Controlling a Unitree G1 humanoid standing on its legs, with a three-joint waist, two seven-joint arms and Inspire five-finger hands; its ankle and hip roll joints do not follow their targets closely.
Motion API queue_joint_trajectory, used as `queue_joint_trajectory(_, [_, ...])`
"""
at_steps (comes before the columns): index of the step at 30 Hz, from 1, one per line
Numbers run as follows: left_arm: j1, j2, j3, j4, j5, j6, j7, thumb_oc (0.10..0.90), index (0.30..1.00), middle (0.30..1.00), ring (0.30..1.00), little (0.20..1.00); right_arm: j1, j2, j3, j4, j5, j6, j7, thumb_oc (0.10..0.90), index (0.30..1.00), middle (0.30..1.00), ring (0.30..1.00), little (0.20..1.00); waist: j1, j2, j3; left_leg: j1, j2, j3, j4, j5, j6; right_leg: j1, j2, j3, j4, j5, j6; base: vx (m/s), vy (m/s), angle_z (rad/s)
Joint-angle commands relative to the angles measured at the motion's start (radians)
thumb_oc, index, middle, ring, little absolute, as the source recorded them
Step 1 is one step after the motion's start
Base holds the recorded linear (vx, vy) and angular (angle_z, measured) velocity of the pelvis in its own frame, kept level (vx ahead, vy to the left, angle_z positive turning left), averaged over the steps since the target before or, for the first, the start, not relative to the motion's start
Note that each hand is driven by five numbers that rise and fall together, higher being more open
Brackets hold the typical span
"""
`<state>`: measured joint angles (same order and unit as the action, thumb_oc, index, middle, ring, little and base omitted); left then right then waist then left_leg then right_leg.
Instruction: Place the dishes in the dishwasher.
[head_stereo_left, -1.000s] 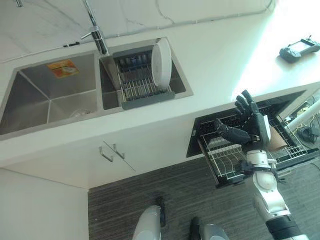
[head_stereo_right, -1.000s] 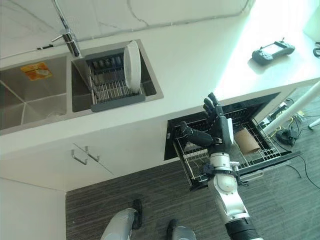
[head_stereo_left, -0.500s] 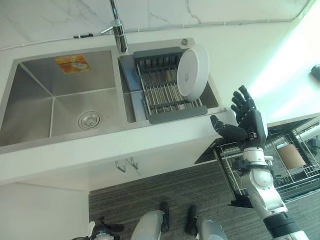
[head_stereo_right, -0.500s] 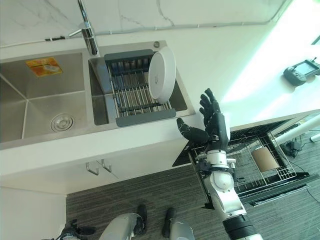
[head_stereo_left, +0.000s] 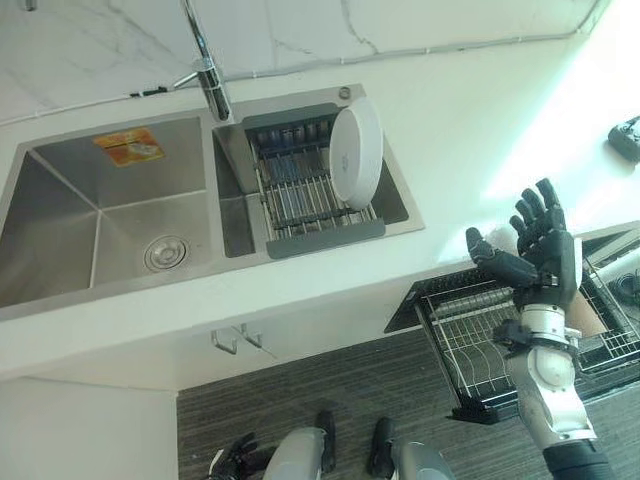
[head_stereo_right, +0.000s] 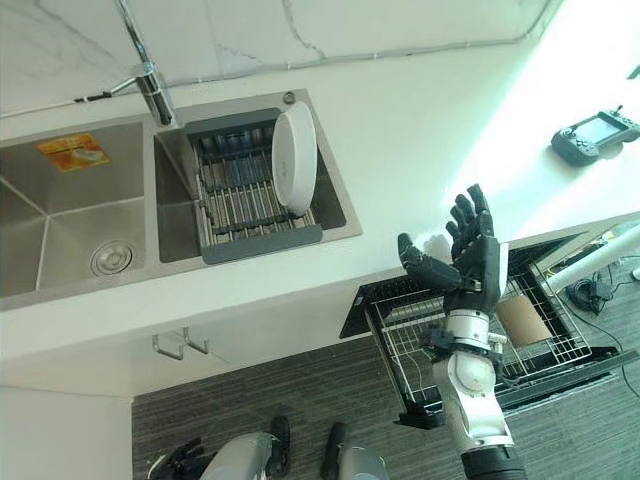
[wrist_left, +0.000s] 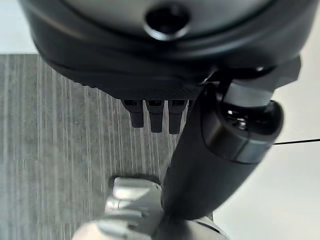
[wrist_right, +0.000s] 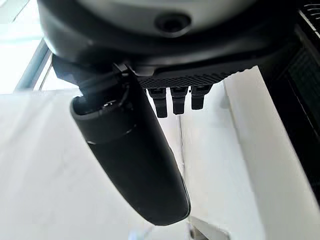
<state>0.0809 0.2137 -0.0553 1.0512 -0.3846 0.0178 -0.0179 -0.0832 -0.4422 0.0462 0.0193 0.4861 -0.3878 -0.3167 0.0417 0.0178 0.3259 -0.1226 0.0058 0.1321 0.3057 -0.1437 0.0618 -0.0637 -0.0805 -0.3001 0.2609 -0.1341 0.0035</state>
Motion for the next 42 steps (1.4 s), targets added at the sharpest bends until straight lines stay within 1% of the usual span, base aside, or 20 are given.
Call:
queue_joint_trajectory(1, [0.015,-0.063,-0.062,0.031,-0.046,0.042,-0.132,0.800,0.900,0.900,0.900,0.900,-0.105,-0.043,-0.032,-0.156,0.032,-0.097,0.050,0.800,0.900,0.900,0.900,0.900,0.008,-0.004,-0.070,-0.017,0.057,-0.024,-0.006,-0.082,-0.066,0.036,-0.018,0.022,0.039,-0.145,0.047,0.11,-0.015,0.03])
queue_joint_trajectory(7, [0.015,-0.064,-0.110,0.069,0.028,0.044,-0.127,0.800,0.900,0.900,0.900,0.900,-0.194,-0.045,-0.014,-0.155,0.031,-0.029,0.026,0.800,0.900,0.900,0.900,0.900,0.018,-0.005,-0.076,-0.010,0.056,-0.029,-0.006,-0.086,-0.071,0.039,-0.021,0.014,0.039,-0.150,0.043,0.06,-0.005,0.03])
queue_joint_trajectory(8, [0.015,-0.064,-0.111,0.070,0.029,0.044,-0.126,0.800,0.900,0.900,0.900,0.900,-0.196,-0.045,-0.014,-0.154,0.031,-0.029,0.026,0.800,0.900,0.900,0.900,0.900,0.018,-0.005,-0.076,-0.010,0.056,-0.030,-0.006,-0.086,-0.071,0.040,-0.021,0.014,0.039,-0.151,0.043,0.06,0.004,0.01])
queue_joint_trajectory(10, [0.017,-0.061,-0.123,0.086,0.043,0.043,-0.108,0.800,0.900,0.900,0.900,0.900,-0.222,-0.042,-0.008,-0.149,0.043,-0.014,0.022,0.800,0.900,0.900,0.900,0.900,0.022,-0.004,-0.079,-0.006,0.054,-0.032,-0.006,-0.089,-0.073,0.043,-0.023,0.011,0.039,-0.152,0.044,0.07,0.007,0.01])
queue_joint_trajectory(11, [0.019,-0.058,-0.127,0.095,0.049,0.045,-0.096,0.800,0.900,0.900,0.900,0.900,-0.234,-0.041,-0.007,-0.150,0.074,0.002,0.029,0.800,0.900,0.900,0.900,0.900,0.025,-0.005,-0.081,-0.004,0.053,-0.034,-0.006,-0.090,-0.073,0.044,-0.025,0.009,0.039,-0.153,0.045,0.08,0.009,0.04])
queue_joint_trajectory(13, [0.024,-0.050,-0.126,0.117,0.068,0.051,-0.079,0.800,0.900,0.900,0.900,0.900,-0.257,-0.036,-0.002,-0.141,0.103,0.025,0.038,0.800,0.900,0.900,0.900,0.900,0.030,-0.005,-0.086,-0.001,0.050,-0.039,-0.006,-0.092,-0.074,0.047,-0.026,0.007,0.039,-0.155,0.044,0.08,0.006,0.04])
queue_joint_trajectory(15, [0.023,-0.043,-0.123,0.129,0.080,0.058,-0.076,0.800,0.900,0.900,0.900,0.900,-0.272,-0.034,0.002,-0.135,0.112,0.035,0.040,0.800,0.900,0.900,0.900,0.900,0.032,-0.004,-0.091,-0.005,0.050,-0.042,-0.006,-0.090,-0.074,0.043,-0.028,0.003,0.039,-0.153,0.044,0.05,0.006,0.02])
queue_joint_trajectory(19, [0.020,-0.025,-0.127,0.140,0.095,0.079,-0.078,0.800,0.900,0.900,0.900,0.900,-0.339,-0.028,0.021,-0.102,0.105,0.077,0.013,0.800,0.900,0.900,0.900,0.900,0.044,0.000,-0.088,-0.001,0.046,-0.050,-0.006,-0.092,-0.076,0.049,-0.032,-0.004,0.039,-0.156,0.044,0.05,0.008,0.03])
queue_joint_trajectory(25, [0.017,-0.011,-0.138,0.140,0.122,0.087,-0.081,0.800,0.900,0.900,0.900,0.900,-0.435,-0.018,0.041,-0.026,0.075,0.115,-0.030,0.800,0.900,0.900,0.900,0.900,0.063,0.008,-0.087,-0.009,0.039,-0.072,-0.006,-0.084,-0.075,0.049,-0.039,-0.014,0.039,-0.151,0.044,0.04,0.008,0.09])
queue_joint_trajectory(29, [0.016,-0.002,-0.146,0.138,0.128,0.091,-0.085,0.800,0.900,0.900,0.900,0.900,-0.479,-0.020,0.048,0.016,0.076,0.131,-0.037,0.800,0.900,0.900,0.900,0.900,0.074,0.013,-0.082,-0.007,0.034,-0.083,-0.006,-0.083,-0.075,0.056,-0.043,-0.021,0.039,-0.151,0.044,0.02,0.008,0.06])
queue_joint_trajectory(35, [0.015,-0.001,-0.147,0.141,0.128,0.090,-0.086,0.800,0.900,0.900,0.900,0.900,-0.484,-0.020,0.049,0.021,0.077,0.134,-0.037,0.800,0.900,0.900,0.900,0.900,0.074,0.014,-0.084,-0.011,0.034,-0.085,-0.006,-0.079,-0.074,0.053,-0.044,-0.024,0.039,-0.149,0.043,0.02,0.006,0.08])
queue_joint_trajectory(36, [0.017,0.007,-0.153,0.148,0.137,0.098,-0.089,0.800,0.900,0.900,0.900,0.900,-0.528,-0.021,0.059,0.077,0.096,0.157,-0.038,0.800,0.900,0.900,0.900,0.900,0.093,0.019,-0.081,-0.007,0.031,-0.094,-0.006,-0.077,-0.076,0.066,-0.050,-0.036,0.039,-0.152,0.042,0.08,0.028,0.01])
queue_joint_trajectory(42, [0.019,0.012,-0.156,0.152,0.157,0.089,-0.097,0.800,0.900,0.900,0.900,0.900,-0.556,-0.017,0.073,0.104,0.087,0.164,-0.052,0.800,0.900,0.900,0.900,0.900,0.104,0.023,-0.075,-0.012,0.029,-0.103,-0.006,-0.071,-0.078,0.070,-0.054,-0.046,0.039,-0.152,0.041,0.02,0.016,0.14])
